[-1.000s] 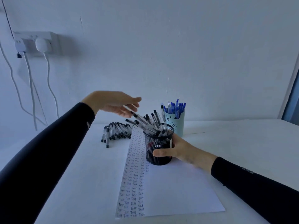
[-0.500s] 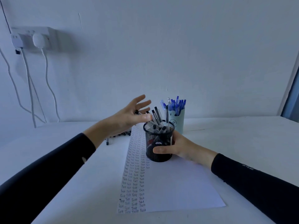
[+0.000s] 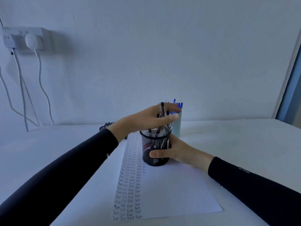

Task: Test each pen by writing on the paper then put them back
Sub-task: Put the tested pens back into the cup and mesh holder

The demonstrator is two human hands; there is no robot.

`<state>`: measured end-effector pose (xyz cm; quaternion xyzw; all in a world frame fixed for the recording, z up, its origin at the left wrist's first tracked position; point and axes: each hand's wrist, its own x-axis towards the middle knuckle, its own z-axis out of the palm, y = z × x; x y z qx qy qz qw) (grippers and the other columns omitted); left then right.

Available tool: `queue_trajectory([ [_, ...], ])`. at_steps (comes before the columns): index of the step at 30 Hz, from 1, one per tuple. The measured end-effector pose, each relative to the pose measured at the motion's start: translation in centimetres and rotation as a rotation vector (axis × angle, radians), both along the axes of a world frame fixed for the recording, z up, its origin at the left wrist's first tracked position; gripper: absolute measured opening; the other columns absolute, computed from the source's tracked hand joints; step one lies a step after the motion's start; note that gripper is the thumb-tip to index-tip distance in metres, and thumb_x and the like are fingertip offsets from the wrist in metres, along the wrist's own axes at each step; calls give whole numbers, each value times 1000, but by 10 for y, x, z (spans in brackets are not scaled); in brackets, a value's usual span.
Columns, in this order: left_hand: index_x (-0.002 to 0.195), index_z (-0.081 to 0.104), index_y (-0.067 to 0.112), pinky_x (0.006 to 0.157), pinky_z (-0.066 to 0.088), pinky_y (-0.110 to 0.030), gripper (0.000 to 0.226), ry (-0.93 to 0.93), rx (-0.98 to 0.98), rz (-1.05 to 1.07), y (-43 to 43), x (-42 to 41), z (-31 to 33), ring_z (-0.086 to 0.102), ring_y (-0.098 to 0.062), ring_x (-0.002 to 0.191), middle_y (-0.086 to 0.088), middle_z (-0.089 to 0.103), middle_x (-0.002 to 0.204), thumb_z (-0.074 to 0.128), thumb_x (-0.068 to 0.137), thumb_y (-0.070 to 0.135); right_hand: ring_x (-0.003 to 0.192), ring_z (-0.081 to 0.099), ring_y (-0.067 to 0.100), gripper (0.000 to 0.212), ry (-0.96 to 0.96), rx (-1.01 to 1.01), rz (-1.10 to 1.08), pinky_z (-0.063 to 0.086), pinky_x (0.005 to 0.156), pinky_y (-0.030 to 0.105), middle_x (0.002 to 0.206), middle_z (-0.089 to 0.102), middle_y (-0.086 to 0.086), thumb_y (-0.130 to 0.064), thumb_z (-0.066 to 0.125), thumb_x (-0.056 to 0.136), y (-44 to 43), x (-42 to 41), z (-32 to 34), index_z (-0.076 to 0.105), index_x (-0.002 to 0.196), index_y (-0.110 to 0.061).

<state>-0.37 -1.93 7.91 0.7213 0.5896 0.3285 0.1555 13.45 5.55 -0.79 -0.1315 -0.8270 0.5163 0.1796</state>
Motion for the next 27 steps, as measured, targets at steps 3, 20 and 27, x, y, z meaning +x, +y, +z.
queue_trajectory([
  [3,141,45,39,109,33,-32,52,-171,117,40,-10,-7,8,42,2,132,19,45,145,27,98,61,118,60,4,74,-4,9,-11,45,107,36,126,66,-12,-28,85,75,0,0,0,46,137,-29],
  [20,144,41,14,117,24,-40,64,-293,-13,464,-12,-80,0,37,-23,139,-5,41,151,14,102,54,113,63,5,68,9,-38,-5,49,96,23,119,70,-10,-23,83,73,-1,2,0,51,133,-25],
  [27,141,40,4,106,41,-42,72,-250,-470,948,-38,-143,-31,42,-34,133,-17,39,149,58,91,52,117,62,10,64,11,-29,26,45,107,37,123,69,-6,-24,82,77,-2,2,1,52,134,-23],
])
